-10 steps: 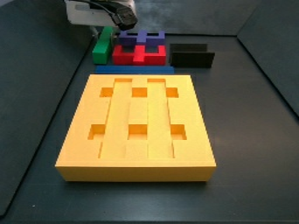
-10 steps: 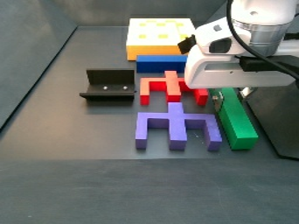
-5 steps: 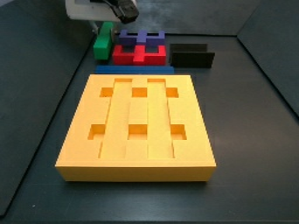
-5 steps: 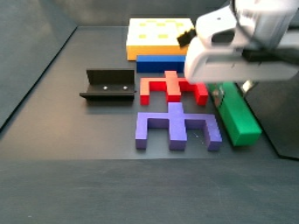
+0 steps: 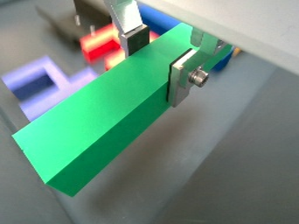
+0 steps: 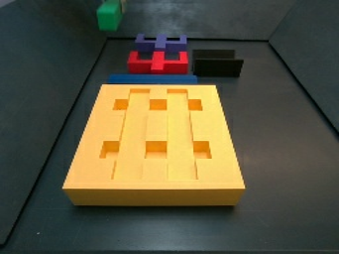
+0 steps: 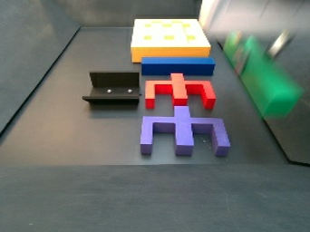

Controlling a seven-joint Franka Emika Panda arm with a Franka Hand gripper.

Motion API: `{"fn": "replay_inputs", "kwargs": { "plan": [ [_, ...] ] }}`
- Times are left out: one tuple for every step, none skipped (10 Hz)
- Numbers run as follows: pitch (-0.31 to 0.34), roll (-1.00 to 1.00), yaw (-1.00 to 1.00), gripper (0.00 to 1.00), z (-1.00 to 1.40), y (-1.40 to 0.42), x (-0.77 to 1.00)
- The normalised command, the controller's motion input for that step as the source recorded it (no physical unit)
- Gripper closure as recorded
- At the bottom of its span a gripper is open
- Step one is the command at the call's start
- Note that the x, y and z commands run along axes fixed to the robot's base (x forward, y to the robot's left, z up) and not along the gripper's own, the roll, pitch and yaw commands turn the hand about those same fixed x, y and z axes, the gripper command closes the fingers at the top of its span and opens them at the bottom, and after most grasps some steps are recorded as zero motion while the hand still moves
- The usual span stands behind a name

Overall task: Pick up the green object. Move up. Move to above the board. Insert the green object.
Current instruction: Move to above the board.

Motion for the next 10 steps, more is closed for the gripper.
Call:
{"fn": "replay_inputs", "kwargs": {
  "plan": [
    [0.038, 0.04, 0.0, 1.0, 1.4, 0.0, -0.02],
    [0.045, 0.02, 0.01, 1.0, 1.4, 0.0, 0.01],
    [0.088, 0.0, 0.0, 1.0, 1.4, 0.0, 0.02],
    [0.093, 0.0, 0.0, 1.0, 1.4, 0.0, 0.01],
    [0.078, 0.01, 0.0, 1.0, 0.57, 0.0, 0.02],
    [0.071, 0.0, 0.0, 1.0, 0.32, 0.01, 0.03],
    [0.12, 0.07, -0.18, 1.0, 0.17, -1.4, 0.6],
    [0.128, 0.1, -0.14, 1.0, 0.15, -1.4, 0.59],
    [0.14, 0.08, -0.06, 1.0, 0.15, -1.4, 0.61],
    [0.144, -0.04, -0.02, 1.0, 0.16, -1.4, 0.63]
  ]
}}
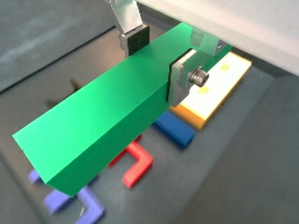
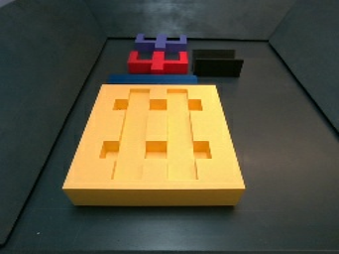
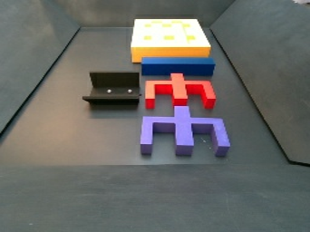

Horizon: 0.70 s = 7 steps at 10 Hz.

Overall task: Pick up the green object. Move up. Move to above the board. Insert the green object.
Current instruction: Move to above the board.

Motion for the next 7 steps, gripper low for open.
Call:
{"fn": "replay_inputs", "kwargs": {
  "plan": [
    [0.152, -0.03, -0.01, 1.0, 0.16, -1.4, 0.64],
    [0.168, 0.02, 0.01, 1.0, 0.16, -1.4, 0.64],
    [0.163, 0.0, 0.0, 1.0, 0.17, -1.4, 0.66],
    [0.161, 0.01, 0.01, 1.0, 0.17, -1.4, 0.68],
    [0.147, 0.0, 0.01, 1.0, 0.18, -1.4, 0.7],
    [0.15, 0.03, 0.01, 1.0, 0.18, -1.4, 0.72],
    [0.159, 0.04, 0.01, 1.0, 0.13, -0.99, 0.55]
  ]
}}
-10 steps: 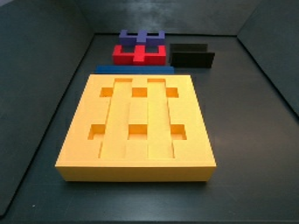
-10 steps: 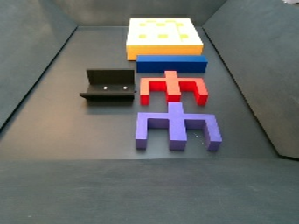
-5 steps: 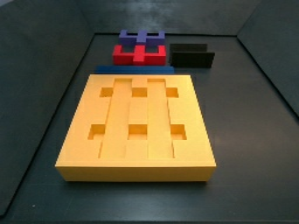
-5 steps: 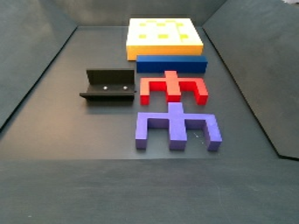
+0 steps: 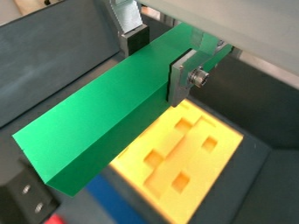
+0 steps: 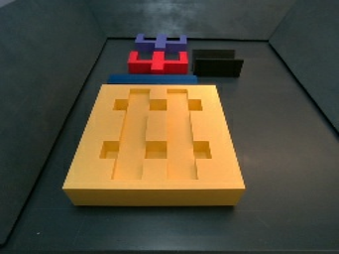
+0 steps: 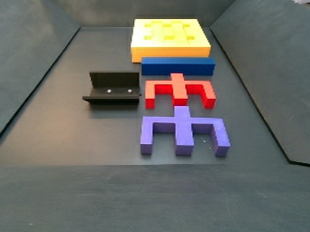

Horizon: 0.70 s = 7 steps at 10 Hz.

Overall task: Pick up the green object. Move up. Move to above the board. Insert the green object.
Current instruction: Move to above the board, then insert the green object.

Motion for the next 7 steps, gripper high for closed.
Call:
{"fn": "replay_inputs", "kwargs": {
  "plan": [
    [0.161, 0.07, 0.01, 1.0, 0.08, -0.5, 0.34],
    [0.138, 0.07, 0.01, 1.0, 0.05, -0.26, 0.2],
    [-0.074, 0.0, 0.0, 1.0, -0.26, 0.0, -0.02],
    [-0.083, 0.0, -0.05, 1.0, -0.33, 0.0, 0.0],
    [-0.17, -0.01, -0.12, 1.0, -0.69, 0.0, 0.0],
    [-0.2, -0.03, -0.11, 1.0, -0.86, 0.0, 0.0],
    [-0.164, 0.0, -0.09, 1.0, -0.95, 0.0, -0.02]
  ]
}}
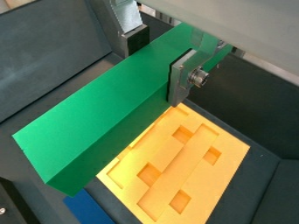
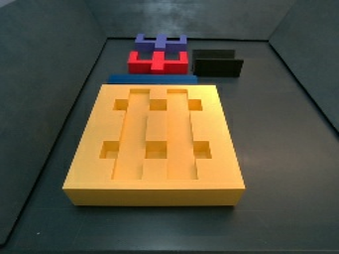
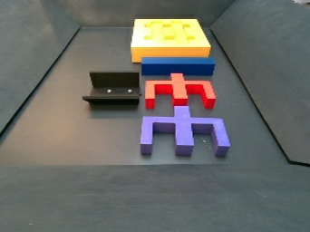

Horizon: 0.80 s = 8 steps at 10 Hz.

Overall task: Pick up the green object. Move up. Move to above the board. Insert the green object.
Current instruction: Insert the green object.

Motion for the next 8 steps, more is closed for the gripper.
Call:
{"fn": "replay_inputs", "kwargs": {
  "plan": [
    [-0.133, 0.0, -0.1, 1.0, -1.0, -0.02, -0.07],
    [-0.126, 0.0, -0.14, 1.0, -1.0, -0.04, -0.09],
    [-0.094, 0.0, -0.18, 1.0, -1.0, -0.04, -0.13],
    [-0.061, 0.0, -0.33, 1.0, -1.0, -0.11, -0.18],
    [-0.054, 0.0, -0.33, 1.0, -1.0, -0.11, -0.21],
    [-0.089, 0.0, -0.36, 1.0, -1.0, -0.11, -0.19],
    [-0.086, 0.0, -0.4, 1.0, -1.0, -0.1, -0.23],
    [-0.079, 0.0, -0.11, 1.0, -1.0, -0.24, -0.16]
  ]
}}
